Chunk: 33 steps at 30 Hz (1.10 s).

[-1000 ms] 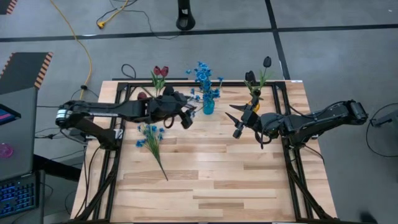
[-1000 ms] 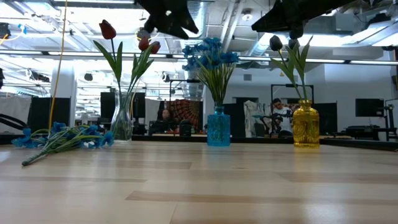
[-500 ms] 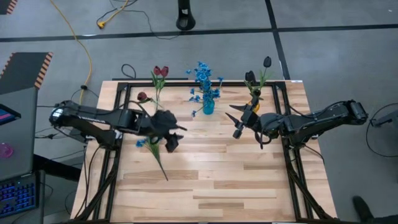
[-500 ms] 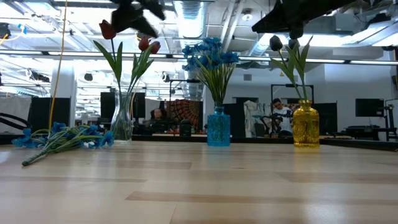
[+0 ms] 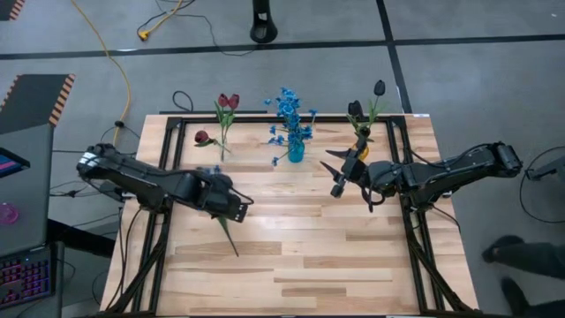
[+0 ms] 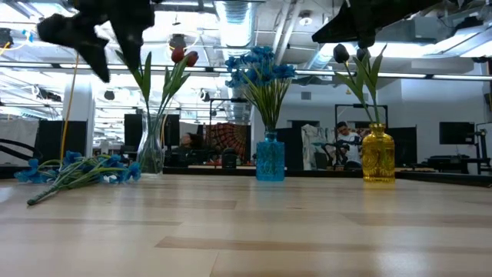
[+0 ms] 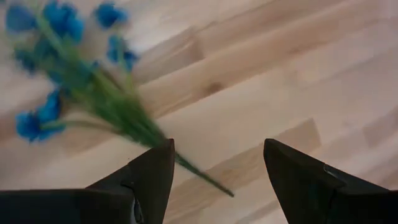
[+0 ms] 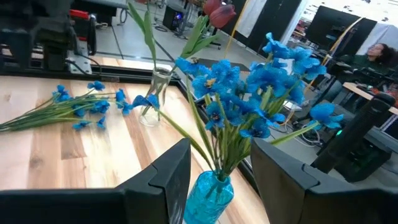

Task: Sort flowers into vase by color
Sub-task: Put the blue flowers into the blue vase

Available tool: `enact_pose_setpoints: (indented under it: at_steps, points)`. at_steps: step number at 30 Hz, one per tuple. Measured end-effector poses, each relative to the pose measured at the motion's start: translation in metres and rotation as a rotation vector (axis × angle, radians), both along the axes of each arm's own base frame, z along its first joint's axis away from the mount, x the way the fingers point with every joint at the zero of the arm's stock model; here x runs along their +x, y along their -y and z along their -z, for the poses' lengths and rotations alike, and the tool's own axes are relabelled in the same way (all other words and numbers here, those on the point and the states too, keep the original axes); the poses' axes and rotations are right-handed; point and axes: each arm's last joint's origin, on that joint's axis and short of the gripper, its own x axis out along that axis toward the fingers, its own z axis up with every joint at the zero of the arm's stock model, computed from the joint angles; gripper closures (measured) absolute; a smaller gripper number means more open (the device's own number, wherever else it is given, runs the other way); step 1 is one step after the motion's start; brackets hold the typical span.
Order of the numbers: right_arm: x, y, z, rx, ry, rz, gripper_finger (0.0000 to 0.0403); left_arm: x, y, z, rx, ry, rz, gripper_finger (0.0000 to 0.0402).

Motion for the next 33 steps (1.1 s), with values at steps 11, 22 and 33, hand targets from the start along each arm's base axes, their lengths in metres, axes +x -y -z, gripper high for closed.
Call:
enact_pose_setpoints:
  at_steps: [11,22,33]
  points:
    - [0.001,-0.001,0.0,0.01,-0.002,-0.051,0.0211,0.012,0.016,0.065,-0.113,-0.299,-0.101,0.0166]
    - [0.001,-0.001,0.001,0.009,-0.01,-0.051,0.0211,0.026,0.021,0.104,-0.096,-0.448,-0.156,0.0166]
    - [0.0,-0.001,0.003,0.006,-0.033,-0.05,0.0211,0.029,0.019,0.124,0.007,-0.445,-0.246,0.0166]
